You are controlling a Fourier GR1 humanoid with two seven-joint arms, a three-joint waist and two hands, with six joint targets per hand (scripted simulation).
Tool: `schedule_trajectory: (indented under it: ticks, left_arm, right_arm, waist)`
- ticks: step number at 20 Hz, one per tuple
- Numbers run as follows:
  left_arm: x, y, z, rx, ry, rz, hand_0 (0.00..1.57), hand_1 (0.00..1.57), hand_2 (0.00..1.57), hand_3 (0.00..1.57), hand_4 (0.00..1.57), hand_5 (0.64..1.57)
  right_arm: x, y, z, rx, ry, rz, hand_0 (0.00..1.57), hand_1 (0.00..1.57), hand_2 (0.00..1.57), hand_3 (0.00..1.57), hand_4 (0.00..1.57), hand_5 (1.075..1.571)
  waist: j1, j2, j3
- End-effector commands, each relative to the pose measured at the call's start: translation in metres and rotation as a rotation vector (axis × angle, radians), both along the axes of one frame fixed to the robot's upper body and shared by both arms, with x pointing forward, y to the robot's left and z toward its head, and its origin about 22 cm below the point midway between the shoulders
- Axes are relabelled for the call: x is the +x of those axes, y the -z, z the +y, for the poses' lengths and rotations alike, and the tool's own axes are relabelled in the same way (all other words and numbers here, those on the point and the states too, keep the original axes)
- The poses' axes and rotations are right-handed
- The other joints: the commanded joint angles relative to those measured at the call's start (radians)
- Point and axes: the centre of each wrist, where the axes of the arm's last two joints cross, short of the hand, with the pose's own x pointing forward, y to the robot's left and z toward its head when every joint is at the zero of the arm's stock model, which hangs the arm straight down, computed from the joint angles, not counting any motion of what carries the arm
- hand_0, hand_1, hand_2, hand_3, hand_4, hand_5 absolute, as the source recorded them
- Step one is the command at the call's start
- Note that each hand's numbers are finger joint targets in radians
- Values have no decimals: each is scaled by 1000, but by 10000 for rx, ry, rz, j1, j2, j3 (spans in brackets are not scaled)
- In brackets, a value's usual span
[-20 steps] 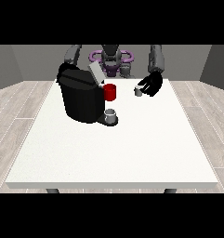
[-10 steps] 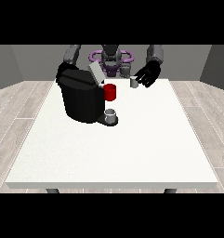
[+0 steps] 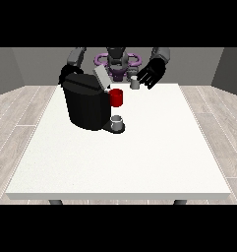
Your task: Insert the coffee pod into the coffee machine and close the lid
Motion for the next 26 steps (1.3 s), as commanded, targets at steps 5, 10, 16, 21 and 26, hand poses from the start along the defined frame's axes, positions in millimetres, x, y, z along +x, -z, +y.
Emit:
schedule_trajectory:
  ticks: [5,10,16,21,26]
  left_arm:
    - [11,-61,-31,-472,190,-949,1282,1282,1332,1269,479,1571]
    - [12,-69,-19,-138,-303,-930,1282,1282,1329,1263,517,1571]
    - [12,-57,-14,-128,-120,-1028,1306,1306,1328,1245,487,1571]
    - [11,-52,-15,65,81,-876,1305,1305,1326,1229,500,1571]
    - [14,-52,-30,12,251,-671,1260,1260,1298,1208,511,1571]
  right_arm:
    - [18,-22,-12,-343,70,-780,0,0,0,0,507,1571]
    - [12,-31,4,-183,-294,-753,0,0,0,0,502,1571]
    - [8,-28,4,-490,222,-894,0,0,0,0,459,1571]
    - [12,-28,-12,-175,656,-1034,0,0,0,0,481,1571]
    - [9,-24,-10,-5,576,-817,0,0,0,0,530,1571]
  waist:
    - [-310,588,8]
    - [-794,604,3]
    - [-631,870,0]
    - [-438,1054,2]
    - [-509,767,3]
